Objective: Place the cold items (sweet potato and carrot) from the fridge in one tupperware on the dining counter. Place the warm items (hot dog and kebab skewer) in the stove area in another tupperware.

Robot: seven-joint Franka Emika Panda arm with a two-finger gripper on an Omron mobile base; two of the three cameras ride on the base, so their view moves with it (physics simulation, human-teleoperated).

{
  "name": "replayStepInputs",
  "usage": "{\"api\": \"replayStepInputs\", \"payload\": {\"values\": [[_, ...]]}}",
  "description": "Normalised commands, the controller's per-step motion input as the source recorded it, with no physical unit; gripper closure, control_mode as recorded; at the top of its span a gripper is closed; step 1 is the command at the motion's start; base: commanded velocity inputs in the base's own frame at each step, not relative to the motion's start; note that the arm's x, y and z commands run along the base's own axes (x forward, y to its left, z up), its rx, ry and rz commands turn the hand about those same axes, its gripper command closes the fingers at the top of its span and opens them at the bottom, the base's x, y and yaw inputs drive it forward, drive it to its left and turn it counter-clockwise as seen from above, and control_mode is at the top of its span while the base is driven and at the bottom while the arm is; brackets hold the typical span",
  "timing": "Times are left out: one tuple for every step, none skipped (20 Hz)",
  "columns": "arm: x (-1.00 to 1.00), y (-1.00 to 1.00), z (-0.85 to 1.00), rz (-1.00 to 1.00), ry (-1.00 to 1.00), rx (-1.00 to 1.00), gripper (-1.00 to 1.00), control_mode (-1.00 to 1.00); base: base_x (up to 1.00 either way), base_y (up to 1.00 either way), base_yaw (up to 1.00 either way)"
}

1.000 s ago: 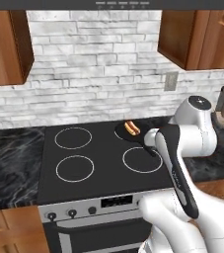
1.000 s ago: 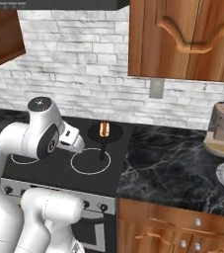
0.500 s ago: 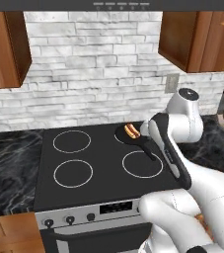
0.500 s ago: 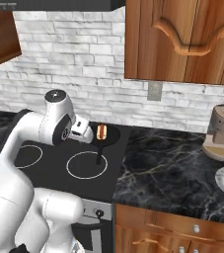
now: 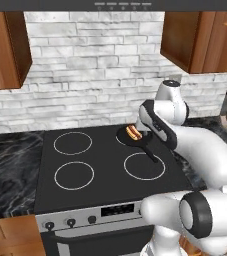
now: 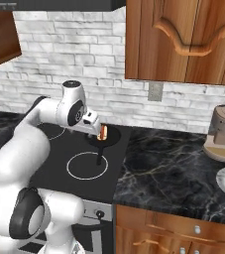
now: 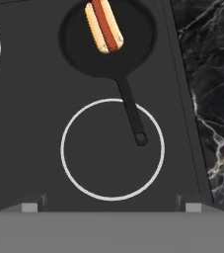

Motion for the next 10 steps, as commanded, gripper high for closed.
{"api": "replayStepInputs", "payload": {"values": [[0.58,0.00,-0.29,0.00,0.18,-0.03,-1.00,-1.00,0.00,0.00,0.00],[0.57,-0.04,-0.31,0.00,0.11,0.00,-1.00,-1.00,0.00,0.00,0.00],[0.52,-0.13,-0.31,0.01,0.05,0.00,-1.00,-1.00,0.00,0.00,0.00],[0.50,-0.15,-0.33,0.02,0.03,0.00,-1.00,-1.00,0.00,0.00,0.00],[0.50,-0.08,-0.33,0.01,0.00,0.00,-1.00,-1.00,0.00,0.00,0.00],[0.53,-0.09,-0.31,0.01,0.01,0.00,-1.00,-1.00,0.00,0.00,0.00],[0.49,-0.10,-0.30,0.03,0.00,0.00,-1.00,-1.00,0.00,0.00,0.00],[0.43,-0.14,-0.32,0.06,0.02,0.00,-1.00,-1.00,0.00,0.00,0.00],[0.39,-0.13,-0.31,0.07,0.00,0.00,-1.00,-1.00,0.00,0.00,0.00],[0.37,-0.10,-0.30,0.07,0.00,0.00,-1.00,-1.00,0.00,0.00,0.00]]}}
